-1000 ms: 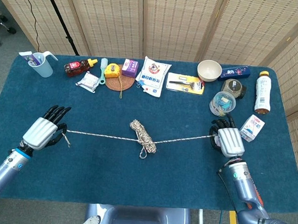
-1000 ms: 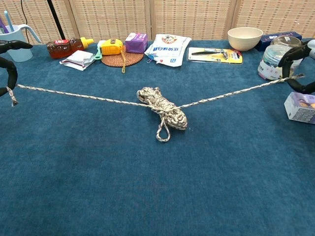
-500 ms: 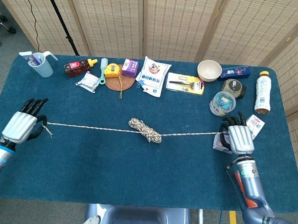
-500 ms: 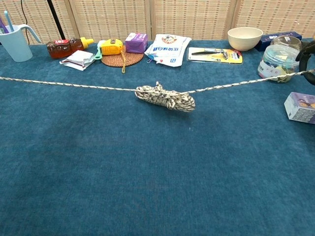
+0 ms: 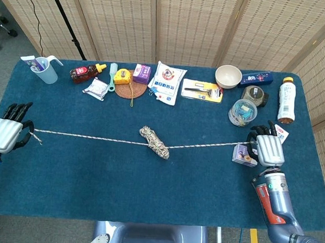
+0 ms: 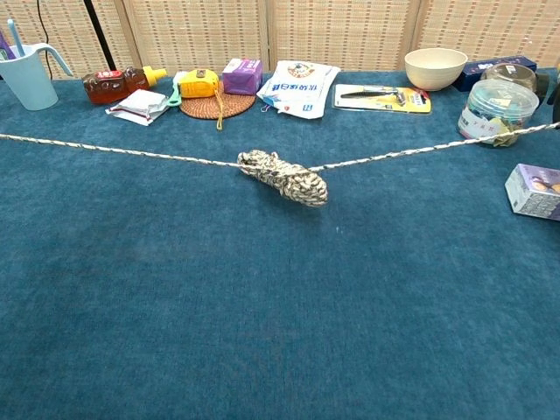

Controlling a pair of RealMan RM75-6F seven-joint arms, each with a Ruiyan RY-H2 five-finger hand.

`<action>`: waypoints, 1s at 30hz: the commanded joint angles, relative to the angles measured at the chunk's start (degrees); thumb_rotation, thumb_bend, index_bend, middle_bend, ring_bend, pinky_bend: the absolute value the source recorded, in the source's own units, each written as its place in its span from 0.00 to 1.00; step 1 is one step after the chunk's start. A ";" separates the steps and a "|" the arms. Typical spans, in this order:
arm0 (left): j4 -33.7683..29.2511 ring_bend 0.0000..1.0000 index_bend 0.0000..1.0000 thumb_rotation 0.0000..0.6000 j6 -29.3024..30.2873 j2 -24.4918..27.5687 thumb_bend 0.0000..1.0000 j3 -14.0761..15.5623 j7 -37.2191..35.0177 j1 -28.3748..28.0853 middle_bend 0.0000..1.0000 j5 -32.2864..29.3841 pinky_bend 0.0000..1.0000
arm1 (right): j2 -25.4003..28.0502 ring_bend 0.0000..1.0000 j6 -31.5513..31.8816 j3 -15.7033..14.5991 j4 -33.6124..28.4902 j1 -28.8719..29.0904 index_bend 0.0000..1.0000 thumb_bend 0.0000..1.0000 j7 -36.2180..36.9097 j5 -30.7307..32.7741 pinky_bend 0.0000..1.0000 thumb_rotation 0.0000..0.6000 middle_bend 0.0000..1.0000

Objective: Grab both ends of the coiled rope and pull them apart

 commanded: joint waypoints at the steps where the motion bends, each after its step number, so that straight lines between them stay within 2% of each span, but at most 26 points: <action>1: 0.63 0.00 0.62 1.00 -0.42 0.24 0.43 -0.38 -0.34 0.35 0.02 -0.50 0.00 | 0.15 0.22 0.03 0.06 0.33 -0.13 0.72 0.60 0.16 0.17 0.00 1.00 0.29; 30: 4.78 0.00 0.62 1.00 -3.06 0.72 0.43 -2.60 -1.28 2.55 0.02 -2.41 0.00 | 0.71 0.22 0.32 0.37 3.60 -1.49 0.72 0.60 1.69 1.78 0.00 1.00 0.29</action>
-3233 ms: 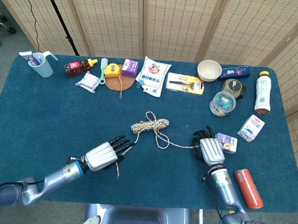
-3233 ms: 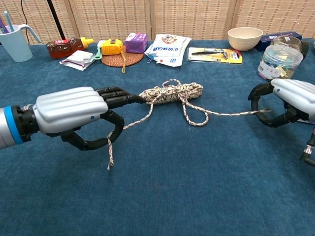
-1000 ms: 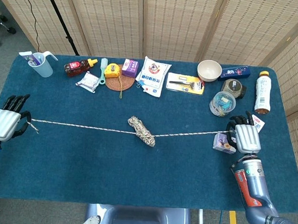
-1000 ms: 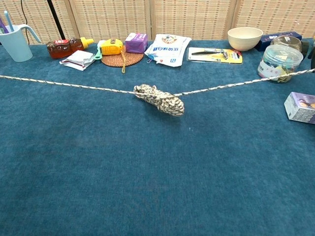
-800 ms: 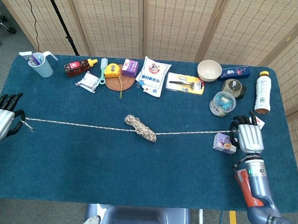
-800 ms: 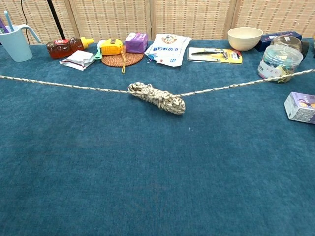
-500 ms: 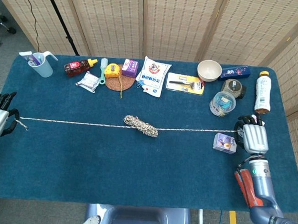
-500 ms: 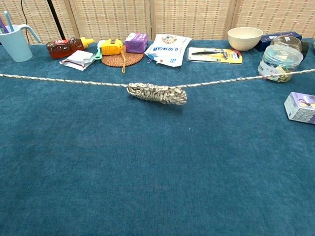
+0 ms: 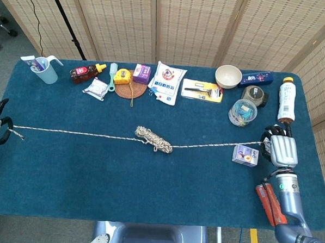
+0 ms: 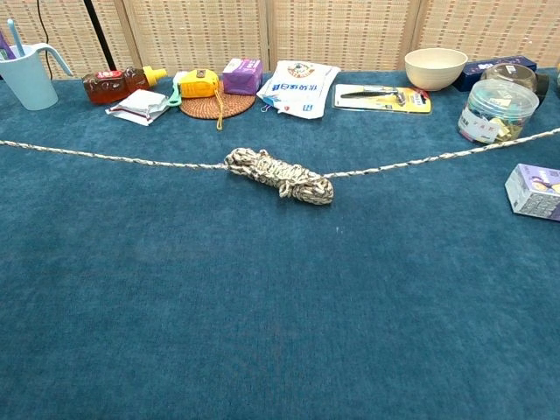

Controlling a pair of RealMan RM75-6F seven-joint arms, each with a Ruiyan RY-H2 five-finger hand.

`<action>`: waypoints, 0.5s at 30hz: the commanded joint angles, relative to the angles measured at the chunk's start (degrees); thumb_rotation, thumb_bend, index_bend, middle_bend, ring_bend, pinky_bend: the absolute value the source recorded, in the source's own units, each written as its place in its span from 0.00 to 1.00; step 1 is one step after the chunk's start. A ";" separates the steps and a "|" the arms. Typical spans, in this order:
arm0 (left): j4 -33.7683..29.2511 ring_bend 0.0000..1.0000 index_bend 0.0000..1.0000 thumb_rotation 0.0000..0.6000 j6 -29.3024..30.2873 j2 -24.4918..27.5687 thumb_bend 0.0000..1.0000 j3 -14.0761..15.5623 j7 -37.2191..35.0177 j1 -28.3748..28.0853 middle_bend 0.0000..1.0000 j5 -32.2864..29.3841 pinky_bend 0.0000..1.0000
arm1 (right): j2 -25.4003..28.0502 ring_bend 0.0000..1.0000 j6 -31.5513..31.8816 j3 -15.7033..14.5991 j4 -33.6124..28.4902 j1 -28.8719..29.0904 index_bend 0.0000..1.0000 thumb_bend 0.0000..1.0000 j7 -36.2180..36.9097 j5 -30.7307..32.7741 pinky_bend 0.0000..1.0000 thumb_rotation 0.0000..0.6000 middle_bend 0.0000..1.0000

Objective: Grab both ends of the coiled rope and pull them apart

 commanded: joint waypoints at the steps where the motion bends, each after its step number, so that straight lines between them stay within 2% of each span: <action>1: -0.10 0.00 0.62 1.00 0.13 -0.03 0.43 -0.15 -0.16 0.05 0.02 0.12 0.00 | 0.11 0.22 0.16 -0.03 -0.22 -0.04 0.72 0.60 0.42 -0.30 0.00 1.00 0.29; 7: -1.81 0.00 0.62 1.00 2.21 0.30 0.43 -0.36 0.03 -0.27 0.02 1.81 0.00 | 0.64 0.22 1.23 -0.32 -2.56 0.13 0.72 0.60 1.17 -2.17 0.00 1.00 0.29; 15: -7.94 0.00 0.62 1.00 6.20 1.75 0.43 -1.13 1.40 -1.64 0.02 5.05 0.00 | 2.16 0.22 0.62 -0.50 -9.66 1.05 0.72 0.60 2.96 -4.12 0.00 1.00 0.29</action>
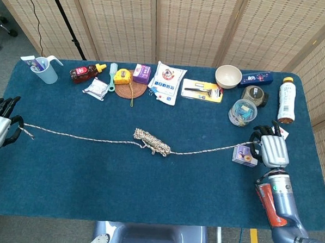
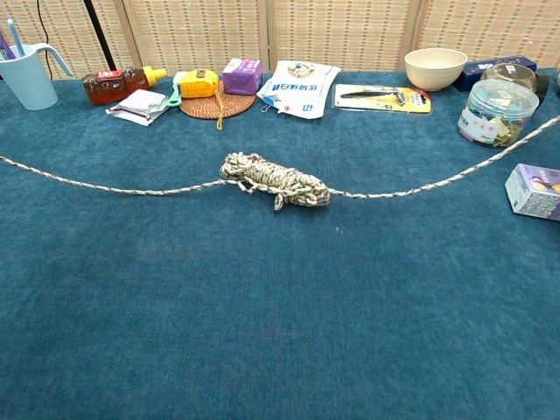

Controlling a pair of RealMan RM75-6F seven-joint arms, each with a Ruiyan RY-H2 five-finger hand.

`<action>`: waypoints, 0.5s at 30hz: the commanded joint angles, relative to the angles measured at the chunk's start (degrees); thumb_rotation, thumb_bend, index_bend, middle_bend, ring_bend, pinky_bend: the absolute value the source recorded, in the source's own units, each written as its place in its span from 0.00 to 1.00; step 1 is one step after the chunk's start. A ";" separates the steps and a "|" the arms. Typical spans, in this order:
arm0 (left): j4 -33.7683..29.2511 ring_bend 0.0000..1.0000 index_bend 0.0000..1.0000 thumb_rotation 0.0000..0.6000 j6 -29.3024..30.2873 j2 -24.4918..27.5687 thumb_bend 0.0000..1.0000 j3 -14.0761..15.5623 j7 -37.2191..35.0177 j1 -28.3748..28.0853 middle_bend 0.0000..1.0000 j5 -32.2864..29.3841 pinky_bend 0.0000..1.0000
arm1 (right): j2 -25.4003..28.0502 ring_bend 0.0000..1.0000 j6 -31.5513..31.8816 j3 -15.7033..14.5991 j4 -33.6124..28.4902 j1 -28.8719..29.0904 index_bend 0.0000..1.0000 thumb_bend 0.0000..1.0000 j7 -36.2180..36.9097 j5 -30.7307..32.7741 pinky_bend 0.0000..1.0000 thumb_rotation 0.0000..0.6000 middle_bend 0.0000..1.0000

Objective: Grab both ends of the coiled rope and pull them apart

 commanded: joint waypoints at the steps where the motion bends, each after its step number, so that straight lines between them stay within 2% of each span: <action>1: -3.41 0.00 0.62 1.00 1.79 0.84 0.43 -0.33 1.25 -0.99 0.02 1.97 0.00 | 0.75 0.22 -0.65 -0.26 -3.34 0.77 0.72 0.60 0.73 -1.27 0.00 1.00 0.29; 15: -19.99 0.00 0.61 1.00 2.97 2.56 0.43 -2.30 8.95 -6.41 0.02 7.54 0.00 | 0.49 0.22 -4.38 0.38 -13.27 5.19 0.71 0.60 1.08 -3.02 0.00 1.00 0.29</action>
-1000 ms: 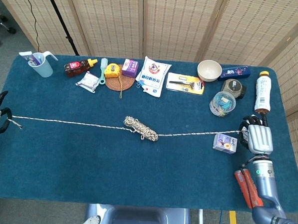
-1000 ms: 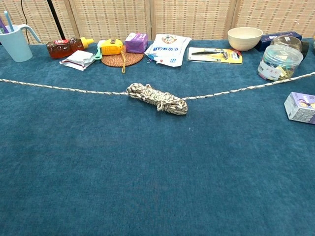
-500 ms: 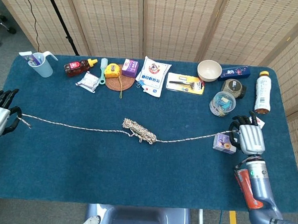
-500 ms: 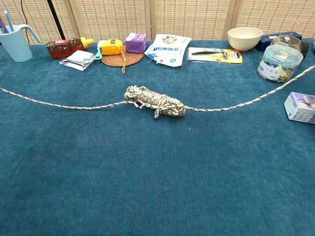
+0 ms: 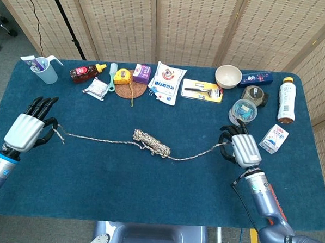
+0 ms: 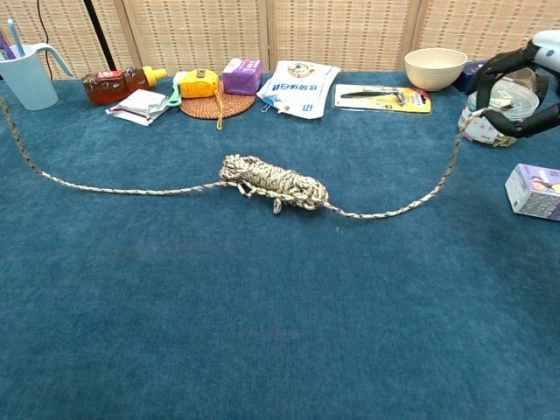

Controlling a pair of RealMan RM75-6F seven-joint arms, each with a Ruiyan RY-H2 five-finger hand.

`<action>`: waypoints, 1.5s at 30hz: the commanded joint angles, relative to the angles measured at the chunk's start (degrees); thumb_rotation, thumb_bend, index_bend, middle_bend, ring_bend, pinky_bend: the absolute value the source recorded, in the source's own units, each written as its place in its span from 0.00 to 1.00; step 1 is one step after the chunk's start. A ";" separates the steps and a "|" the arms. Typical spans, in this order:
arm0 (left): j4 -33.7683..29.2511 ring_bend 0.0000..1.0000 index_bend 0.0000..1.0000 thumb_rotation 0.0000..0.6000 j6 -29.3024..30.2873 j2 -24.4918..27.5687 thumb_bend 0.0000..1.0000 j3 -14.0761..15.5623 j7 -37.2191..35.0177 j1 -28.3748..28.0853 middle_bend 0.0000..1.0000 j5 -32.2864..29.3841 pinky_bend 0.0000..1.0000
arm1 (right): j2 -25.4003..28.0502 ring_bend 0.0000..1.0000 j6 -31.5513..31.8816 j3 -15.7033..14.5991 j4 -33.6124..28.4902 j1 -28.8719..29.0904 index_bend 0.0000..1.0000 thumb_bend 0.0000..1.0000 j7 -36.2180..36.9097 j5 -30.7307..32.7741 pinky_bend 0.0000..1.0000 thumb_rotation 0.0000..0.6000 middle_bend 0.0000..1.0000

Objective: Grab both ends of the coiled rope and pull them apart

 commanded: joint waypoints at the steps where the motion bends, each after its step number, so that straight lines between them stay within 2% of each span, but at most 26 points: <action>1: -4.20 0.00 0.61 1.00 -0.62 0.04 0.43 -1.01 2.74 -2.17 0.02 1.32 0.00 | -0.55 0.22 -1.31 0.07 -1.34 1.10 0.71 0.61 -0.01 0.18 0.00 1.00 0.29; 10: -9.85 0.00 0.59 1.00 -3.54 -2.78 0.43 -1.94 9.24 -5.52 0.02 2.32 0.00 | -3.39 0.22 -3.00 -0.37 -1.70 3.21 0.69 0.60 -1.03 0.45 0.00 1.00 0.29; 12: -10.80 0.00 0.49 1.00 -4.75 -2.84 0.43 -1.82 10.39 -5.93 0.01 1.92 0.00 | -3.56 0.21 -3.63 -0.76 -1.46 3.51 0.65 0.60 -1.42 0.53 0.00 1.00 0.27; 13: -11.63 0.00 0.43 1.00 -5.87 -2.57 0.43 -1.61 11.08 -6.21 0.01 1.58 0.00 | -3.42 0.18 -4.25 -1.06 -1.39 3.73 0.58 0.60 -1.94 0.72 0.00 1.00 0.23; 16: -14.30 0.00 0.10 1.00 -9.04 -1.34 0.41 -1.15 12.85 -6.87 0.00 0.17 0.00 | -2.86 0.09 -5.31 -1.61 -1.35 4.05 0.35 0.61 -3.23 1.24 0.00 1.00 0.11; 18: -15.58 0.00 0.01 1.00 -10.04 -0.70 0.39 -1.13 13.67 -7.05 0.00 -0.59 0.00 | -2.51 0.05 -5.43 -1.76 -1.42 4.09 0.24 0.61 -3.82 1.53 0.00 1.00 0.06; 22: -16.61 0.00 0.00 1.00 -10.73 0.06 0.37 -1.10 14.44 -6.95 0.00 -1.65 0.00 | -1.71 0.00 -5.46 -1.88 -1.67 3.98 0.05 0.61 -4.50 2.18 0.00 1.00 0.00; 25: -17.06 0.00 0.00 1.00 -10.60 0.68 0.36 -1.13 14.75 -6.66 0.00 -2.17 0.00 | -1.24 0.00 -5.12 -1.87 -1.87 3.85 0.00 0.61 -4.57 2.29 0.00 1.00 0.00; 35: -17.97 0.00 0.00 1.00 -7.97 5.01 0.36 -0.72 13.38 -2.74 0.00 -5.71 0.00 | 2.18 0.00 -3.50 -1.65 -3.26 2.33 0.01 0.61 -3.40 3.35 0.00 1.00 0.00; 37: -18.07 0.00 0.00 1.00 -6.87 6.11 0.36 -0.52 12.87 -1.32 0.00 -6.64 0.00 | 2.12 0.00 -0.78 -1.02 -2.48 1.51 0.08 0.61 -2.72 2.67 0.00 1.00 0.01; 41: -18.08 0.00 0.01 1.00 -3.74 8.02 0.36 0.22 11.84 2.25 0.00 -8.14 0.00 | 1.88 0.03 3.61 -0.40 0.24 -0.13 0.27 0.61 -2.78 2.04 0.00 1.00 0.12; 45: -17.40 0.00 0.06 1.00 -0.88 9.65 0.36 1.34 10.39 6.14 0.00 -9.53 0.00 | 3.01 0.09 4.82 -0.36 1.33 -1.56 0.37 0.61 -3.11 3.14 0.00 1.00 0.18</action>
